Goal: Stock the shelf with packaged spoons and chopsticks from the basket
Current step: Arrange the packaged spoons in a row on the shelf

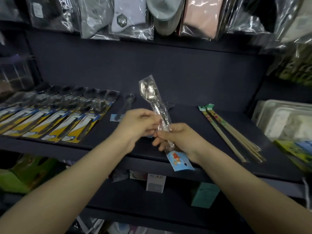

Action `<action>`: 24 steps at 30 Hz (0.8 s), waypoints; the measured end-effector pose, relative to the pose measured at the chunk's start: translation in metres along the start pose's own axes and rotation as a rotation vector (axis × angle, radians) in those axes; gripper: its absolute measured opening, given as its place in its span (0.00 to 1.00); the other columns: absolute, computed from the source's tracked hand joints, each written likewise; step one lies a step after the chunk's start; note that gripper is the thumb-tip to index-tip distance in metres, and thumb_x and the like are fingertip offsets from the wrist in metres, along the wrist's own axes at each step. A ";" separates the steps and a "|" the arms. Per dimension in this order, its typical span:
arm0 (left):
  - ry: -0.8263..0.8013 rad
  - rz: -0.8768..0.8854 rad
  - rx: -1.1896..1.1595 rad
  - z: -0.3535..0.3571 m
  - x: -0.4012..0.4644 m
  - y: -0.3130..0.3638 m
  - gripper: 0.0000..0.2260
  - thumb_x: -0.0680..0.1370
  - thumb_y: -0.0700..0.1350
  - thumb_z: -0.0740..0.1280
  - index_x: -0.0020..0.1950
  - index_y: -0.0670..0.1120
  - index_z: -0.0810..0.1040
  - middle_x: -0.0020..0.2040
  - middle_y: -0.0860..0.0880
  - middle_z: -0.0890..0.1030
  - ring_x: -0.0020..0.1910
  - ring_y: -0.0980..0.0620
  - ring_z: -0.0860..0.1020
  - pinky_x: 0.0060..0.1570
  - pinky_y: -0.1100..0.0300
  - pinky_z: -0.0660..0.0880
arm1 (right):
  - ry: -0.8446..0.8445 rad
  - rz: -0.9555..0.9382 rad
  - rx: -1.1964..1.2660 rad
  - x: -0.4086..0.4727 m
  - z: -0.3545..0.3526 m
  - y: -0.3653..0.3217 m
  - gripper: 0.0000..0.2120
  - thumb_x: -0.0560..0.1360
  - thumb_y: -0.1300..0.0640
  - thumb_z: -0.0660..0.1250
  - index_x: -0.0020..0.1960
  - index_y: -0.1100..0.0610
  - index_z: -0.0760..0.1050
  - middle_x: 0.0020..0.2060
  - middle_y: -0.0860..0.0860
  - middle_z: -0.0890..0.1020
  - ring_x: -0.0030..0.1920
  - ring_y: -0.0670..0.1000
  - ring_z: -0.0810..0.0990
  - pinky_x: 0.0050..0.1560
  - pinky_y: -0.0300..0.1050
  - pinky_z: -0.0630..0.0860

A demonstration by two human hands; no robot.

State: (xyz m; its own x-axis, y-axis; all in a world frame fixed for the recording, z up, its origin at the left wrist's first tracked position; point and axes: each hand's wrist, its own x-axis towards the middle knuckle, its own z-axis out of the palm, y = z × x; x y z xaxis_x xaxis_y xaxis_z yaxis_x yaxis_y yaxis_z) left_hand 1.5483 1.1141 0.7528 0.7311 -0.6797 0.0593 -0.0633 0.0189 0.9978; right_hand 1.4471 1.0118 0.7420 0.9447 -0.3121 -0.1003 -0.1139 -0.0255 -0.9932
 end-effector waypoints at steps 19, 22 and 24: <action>-0.113 -0.185 -0.099 -0.023 0.026 0.021 0.07 0.75 0.37 0.66 0.36 0.44 0.77 0.29 0.51 0.81 0.29 0.58 0.80 0.29 0.69 0.76 | 0.035 -0.575 -0.410 -0.003 -0.004 0.003 0.15 0.71 0.65 0.70 0.50 0.46 0.76 0.37 0.41 0.83 0.43 0.39 0.82 0.49 0.32 0.76; -0.158 -0.219 -0.104 -0.030 0.031 0.023 0.07 0.74 0.38 0.66 0.36 0.43 0.78 0.27 0.53 0.81 0.29 0.59 0.80 0.29 0.70 0.76 | 0.148 -0.840 -0.693 0.006 -0.006 0.001 0.18 0.69 0.56 0.72 0.59 0.50 0.77 0.43 0.39 0.82 0.45 0.40 0.81 0.50 0.29 0.73; -0.186 -0.231 -0.089 -0.035 0.033 0.025 0.05 0.74 0.38 0.66 0.38 0.42 0.79 0.29 0.52 0.82 0.29 0.60 0.80 0.29 0.71 0.76 | 0.276 -1.029 -0.953 0.016 -0.007 0.001 0.18 0.69 0.51 0.71 0.57 0.54 0.80 0.41 0.47 0.82 0.41 0.46 0.76 0.46 0.34 0.72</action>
State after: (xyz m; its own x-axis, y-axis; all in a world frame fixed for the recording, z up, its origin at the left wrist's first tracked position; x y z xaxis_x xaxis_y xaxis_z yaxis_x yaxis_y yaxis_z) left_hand 1.5948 1.1177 0.7808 0.5815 -0.7962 -0.1672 0.1555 -0.0930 0.9835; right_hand 1.4598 1.0000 0.7399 0.6555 0.0681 0.7521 0.3097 -0.9326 -0.1854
